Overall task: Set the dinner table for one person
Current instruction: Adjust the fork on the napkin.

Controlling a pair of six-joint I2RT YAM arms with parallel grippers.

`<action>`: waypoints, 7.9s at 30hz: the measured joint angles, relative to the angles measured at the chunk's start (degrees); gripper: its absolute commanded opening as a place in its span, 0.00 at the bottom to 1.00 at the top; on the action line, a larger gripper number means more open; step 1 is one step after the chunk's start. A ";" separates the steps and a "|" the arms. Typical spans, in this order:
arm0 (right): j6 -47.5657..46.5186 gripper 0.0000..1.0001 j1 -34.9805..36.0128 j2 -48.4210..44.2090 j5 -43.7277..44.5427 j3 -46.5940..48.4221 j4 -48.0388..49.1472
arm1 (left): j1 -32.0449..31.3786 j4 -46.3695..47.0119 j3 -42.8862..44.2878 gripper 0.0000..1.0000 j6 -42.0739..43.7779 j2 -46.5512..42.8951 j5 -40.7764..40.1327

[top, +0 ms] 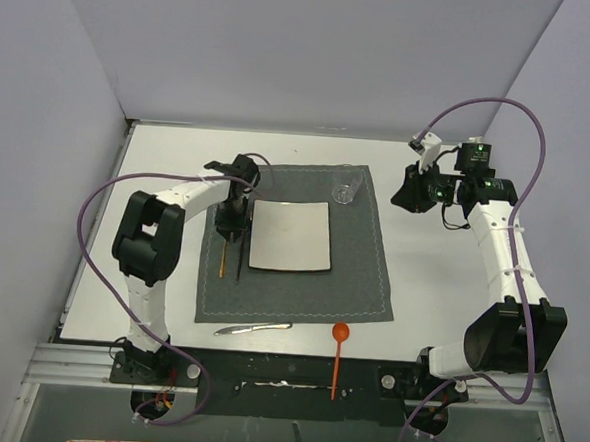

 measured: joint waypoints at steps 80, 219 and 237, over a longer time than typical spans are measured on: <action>0.42 0.11 -1.03 -0.02 -1.16 -0.66 0.00 | -3.21 2.34 0.00 0.13 1.36 0.28 4.20; 1.92 0.11 -2.95 0.00 -2.89 -0.66 0.07 | 0.28 -0.59 2.82 0.00 -6.78 2.58 3.56; 1.92 0.11 -2.99 0.00 -3.04 -0.96 0.33 | 1.07 -0.55 3.69 0.00 -5.97 3.80 4.20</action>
